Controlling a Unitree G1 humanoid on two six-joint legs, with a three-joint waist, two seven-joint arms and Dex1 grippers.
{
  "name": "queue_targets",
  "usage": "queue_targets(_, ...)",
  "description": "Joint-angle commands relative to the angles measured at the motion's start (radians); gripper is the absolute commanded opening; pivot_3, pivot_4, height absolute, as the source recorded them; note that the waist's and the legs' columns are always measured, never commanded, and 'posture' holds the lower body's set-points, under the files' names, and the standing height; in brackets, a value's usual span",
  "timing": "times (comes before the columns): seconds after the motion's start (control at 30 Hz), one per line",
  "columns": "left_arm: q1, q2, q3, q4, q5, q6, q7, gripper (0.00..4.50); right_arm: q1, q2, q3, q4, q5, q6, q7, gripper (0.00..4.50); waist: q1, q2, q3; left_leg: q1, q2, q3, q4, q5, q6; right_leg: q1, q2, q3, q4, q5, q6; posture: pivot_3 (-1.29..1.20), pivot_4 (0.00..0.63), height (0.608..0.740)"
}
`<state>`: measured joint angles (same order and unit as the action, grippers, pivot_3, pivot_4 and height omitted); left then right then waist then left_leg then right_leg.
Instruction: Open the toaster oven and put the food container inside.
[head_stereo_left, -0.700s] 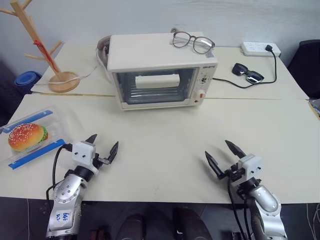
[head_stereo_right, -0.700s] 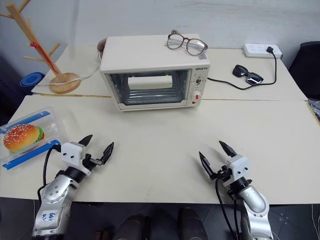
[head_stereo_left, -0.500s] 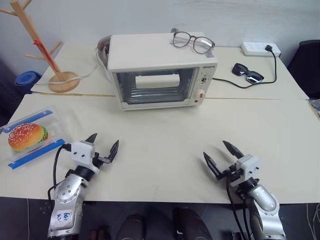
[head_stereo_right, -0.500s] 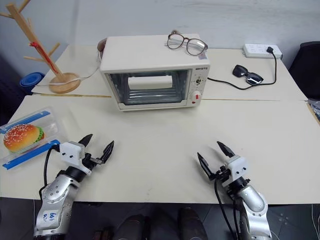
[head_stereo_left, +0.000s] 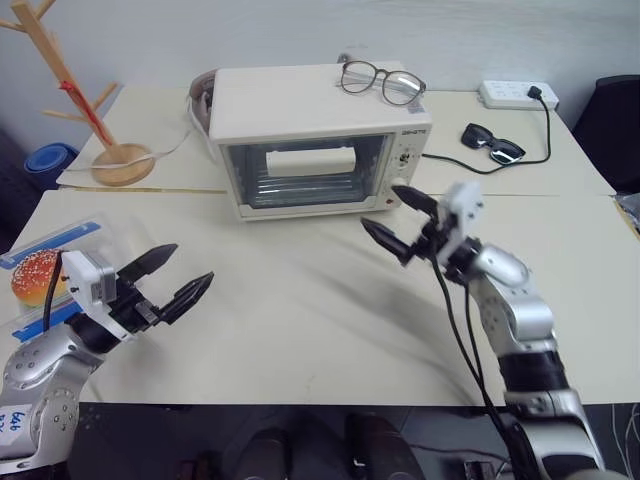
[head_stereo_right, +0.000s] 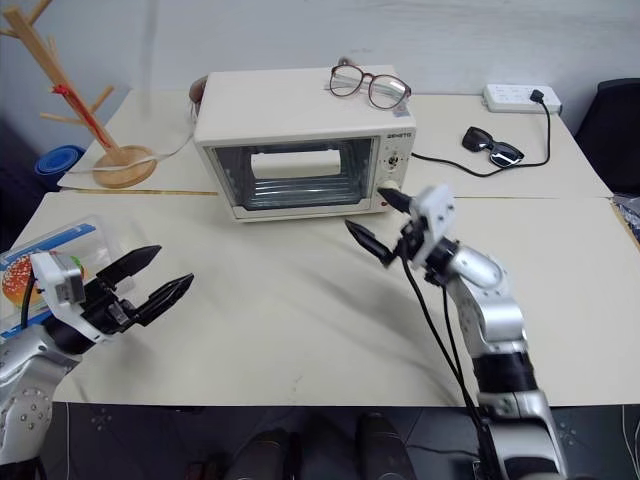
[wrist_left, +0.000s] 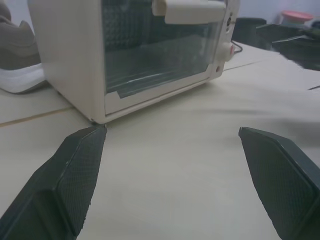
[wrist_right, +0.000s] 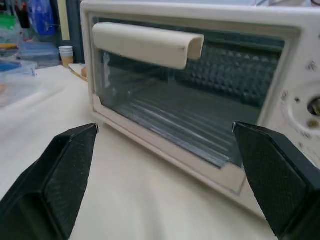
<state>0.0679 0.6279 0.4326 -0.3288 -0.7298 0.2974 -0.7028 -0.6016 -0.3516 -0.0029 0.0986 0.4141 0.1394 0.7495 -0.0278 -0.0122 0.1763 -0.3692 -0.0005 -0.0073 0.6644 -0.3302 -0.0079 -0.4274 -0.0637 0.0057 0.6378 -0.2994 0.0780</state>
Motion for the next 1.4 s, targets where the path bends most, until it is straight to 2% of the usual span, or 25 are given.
queue_targets(0.03, -0.005, -0.009, 0.016, -0.064, -0.023, 0.009, 0.018, 4.5, -0.058, 0.036, 0.022, 0.011, -0.014, 0.007, 0.0, 4.48, 0.0, 0.0, 0.0, 0.0, 0.0, 0.0, -0.001, 0.0, -0.001, 0.0, 0.001, 0.0, 0.0, 0.0, 0.0, 0.0, 0.15, 0.74)
queue_targets(0.33, 0.025, -0.032, 0.013, -0.089, 0.004, 0.015, 0.05, 4.5, -0.122, 0.105, 0.055, 0.01, -0.02, 0.034, 0.023, 4.48, -0.001, 0.0, 0.0, -0.002, 0.0, 0.001, 0.0, 0.0, -0.001, -0.001, 0.001, 0.0, 0.0, 0.0, 0.001, 0.0, 0.15, 0.74)
queue_targets(0.63, 0.041, -0.042, 0.023, -0.095, 0.004, 0.01, 0.062, 4.5, -0.064, 0.071, 0.021, -0.069, 0.011, 0.113, 0.02, 4.48, -0.001, 0.0, 0.0, -0.001, 0.001, 0.0, -0.001, 0.0, -0.001, -0.001, 0.001, 0.0, 0.0, 0.0, 0.001, 0.0, 0.15, 0.74)
queue_targets(0.87, 0.033, -0.043, 0.007, -0.099, 0.005, 0.012, 0.056, 4.5, -0.143, 0.084, 0.001, 0.054, -0.043, 0.065, -0.029, 4.48, -0.005, 0.0, 0.0, -0.001, 0.001, 0.001, -0.001, 0.0, -0.001, -0.001, 0.001, 0.001, 0.0, 0.0, 0.0, 0.0, 0.15, 0.74)
queue_targets(1.07, 0.022, -0.043, 0.01, -0.097, 0.003, 0.013, 0.062, 4.5, -0.177, 0.124, 0.026, 0.087, -0.041, 0.025, 0.014, 4.48, -0.003, 0.0, 0.0, -0.001, 0.001, 0.001, -0.001, 0.001, -0.001, -0.002, 0.001, 0.001, -0.001, 0.0, 0.0, 0.0, 0.15, 0.74)
queue_targets(1.37, -0.029, -0.025, 0.069, -0.076, -0.071, 0.052, 0.092, 4.5, -0.041, 0.067, 0.076, -0.065, -0.043, 0.068, 0.11, 4.48, -0.003, 0.0, 0.0, -0.002, 0.001, 0.001, -0.002, 0.0, -0.001, -0.002, 0.001, 0.001, -0.001, 0.0, 0.0, 0.0, 0.15, 0.74)
queue_targets(1.4, -0.053, -0.017, 0.081, -0.062, -0.083, 0.061, 0.098, 4.31, -0.023, 0.053, 0.085, -0.079, -0.05, 0.062, 0.122, 4.49, -0.002, 0.0, 0.0, -0.002, 0.001, 0.001, -0.002, 0.0, -0.001, -0.002, 0.001, 0.0, -0.001, 0.0, 0.0, 0.0, 0.15, 0.74)
